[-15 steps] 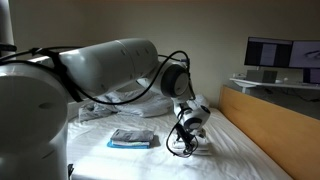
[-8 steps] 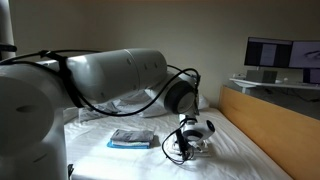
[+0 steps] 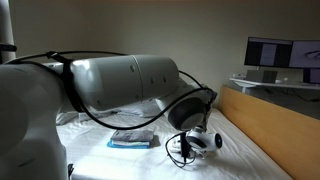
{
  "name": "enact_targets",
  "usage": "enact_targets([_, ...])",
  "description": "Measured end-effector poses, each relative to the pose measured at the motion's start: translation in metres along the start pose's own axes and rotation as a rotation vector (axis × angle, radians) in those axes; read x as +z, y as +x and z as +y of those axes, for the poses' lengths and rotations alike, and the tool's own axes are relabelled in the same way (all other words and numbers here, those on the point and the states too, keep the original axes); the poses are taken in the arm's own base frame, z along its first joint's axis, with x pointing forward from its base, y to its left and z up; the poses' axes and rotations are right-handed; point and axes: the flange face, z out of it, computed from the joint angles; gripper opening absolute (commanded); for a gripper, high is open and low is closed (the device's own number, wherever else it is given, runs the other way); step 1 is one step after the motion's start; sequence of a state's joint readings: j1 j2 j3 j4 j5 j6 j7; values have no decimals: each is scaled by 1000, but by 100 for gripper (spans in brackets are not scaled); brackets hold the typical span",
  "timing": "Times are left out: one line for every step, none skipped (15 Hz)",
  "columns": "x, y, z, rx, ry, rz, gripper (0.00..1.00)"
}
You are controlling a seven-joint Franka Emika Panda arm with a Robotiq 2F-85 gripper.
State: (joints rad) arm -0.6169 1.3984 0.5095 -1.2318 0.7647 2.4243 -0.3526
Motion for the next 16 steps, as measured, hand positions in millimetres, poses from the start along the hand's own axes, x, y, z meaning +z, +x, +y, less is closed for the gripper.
enact_targets([-2, 1, 4, -7, 18, -5, 28])
enact_targets([-4, 1, 8, -13, 34, -13, 21])
enact_targets([-7, 1, 11, -18, 48, -22, 16])
enact_targets([-10, 2, 14, -24, 58, -31, 10])
enact_targets([-12, 2, 16, -28, 66, -38, 13])
enact_targets([-15, 3, 18, -30, 73, -44, 14])
enact_targets([-17, 3, 19, -36, 79, -51, 12])
enact_targets([-19, 3, 21, -42, 84, -56, 13])
enact_targets([-21, 3, 22, -46, 89, -65, 13])
enact_targets([-23, 3, 24, -48, 95, -76, 13])
enact_targets([-26, 3, 25, -50, 104, -92, 13])
enact_targets([-30, 3, 26, -52, 114, -110, 13])
enact_targets([-34, 4, 26, -57, 125, -128, 14])
enact_targets([-39, 4, 26, -65, 134, -143, 14])
enact_targets([-43, 4, 25, -72, 143, -156, 13])
enact_targets([-47, 4, 22, -79, 150, -167, 13])
